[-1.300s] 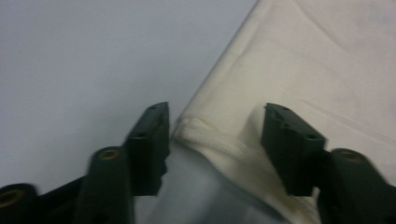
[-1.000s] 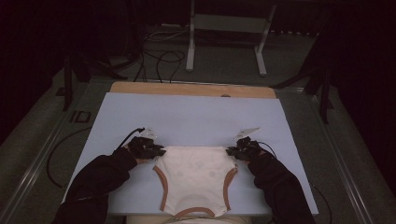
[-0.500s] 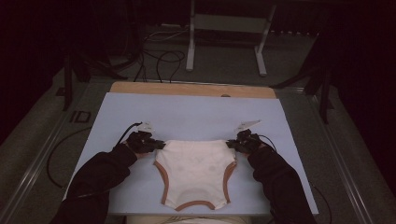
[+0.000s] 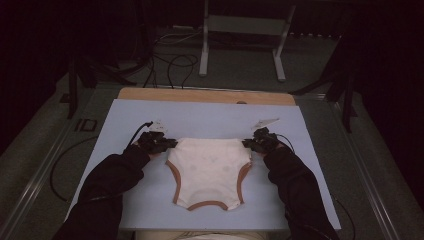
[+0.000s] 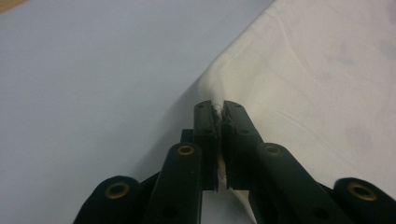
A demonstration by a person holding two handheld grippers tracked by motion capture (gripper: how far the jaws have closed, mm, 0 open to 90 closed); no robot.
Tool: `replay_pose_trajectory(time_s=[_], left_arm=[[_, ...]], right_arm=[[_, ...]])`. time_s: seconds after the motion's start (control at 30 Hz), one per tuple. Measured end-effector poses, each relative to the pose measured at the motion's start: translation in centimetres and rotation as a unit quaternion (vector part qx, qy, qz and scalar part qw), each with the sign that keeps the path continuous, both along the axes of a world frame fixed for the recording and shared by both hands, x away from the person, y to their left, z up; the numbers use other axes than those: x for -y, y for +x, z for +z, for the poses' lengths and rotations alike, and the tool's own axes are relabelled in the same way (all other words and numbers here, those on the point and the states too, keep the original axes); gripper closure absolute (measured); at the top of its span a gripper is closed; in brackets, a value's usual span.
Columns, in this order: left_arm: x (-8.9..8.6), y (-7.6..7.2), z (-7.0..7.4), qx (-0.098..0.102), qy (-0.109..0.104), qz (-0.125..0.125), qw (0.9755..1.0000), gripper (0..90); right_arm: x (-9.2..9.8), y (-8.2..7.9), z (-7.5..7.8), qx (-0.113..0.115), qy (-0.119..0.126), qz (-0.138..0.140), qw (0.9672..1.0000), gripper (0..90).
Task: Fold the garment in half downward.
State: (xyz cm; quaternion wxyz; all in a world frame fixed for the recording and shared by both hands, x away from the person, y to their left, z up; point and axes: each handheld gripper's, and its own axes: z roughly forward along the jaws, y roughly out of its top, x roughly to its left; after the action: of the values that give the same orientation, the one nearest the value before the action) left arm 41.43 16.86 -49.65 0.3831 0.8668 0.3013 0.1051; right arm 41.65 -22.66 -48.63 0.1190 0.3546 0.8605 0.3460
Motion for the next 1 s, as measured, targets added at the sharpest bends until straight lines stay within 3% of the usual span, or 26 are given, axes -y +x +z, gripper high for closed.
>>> replay_pose_trajectory(time_s=[0.37, 0.57, 0.77, 1.0], left_arm=[[0.5, 2.0, -0.4, -0.003, 0.002, 0.015, 0.9999, 85.9], [0.6, 2.8, -0.5, -0.003, 0.001, 0.024, 0.9997, 85.9], [1.0, 3.7, -0.6, -0.003, 0.002, 0.035, 0.9994, 85.9], [1.3, 4.4, -0.9, -0.004, 0.004, 0.043, 0.9991, 85.8]], right_arm=[[-0.2, 2.6, -0.5, -0.007, -0.016, -0.019, 0.9997, 85.8], [0.0, 3.5, -0.7, -0.008, -0.004, -0.03, 0.9995, 85.8], [0.0, 4.5, -0.8, 0.001, -0.004, -0.041, 0.9992, 85.8], [0.0, 5.5, -1.1, -0.004, -0.004, -0.05, 0.9987, 85.7]])
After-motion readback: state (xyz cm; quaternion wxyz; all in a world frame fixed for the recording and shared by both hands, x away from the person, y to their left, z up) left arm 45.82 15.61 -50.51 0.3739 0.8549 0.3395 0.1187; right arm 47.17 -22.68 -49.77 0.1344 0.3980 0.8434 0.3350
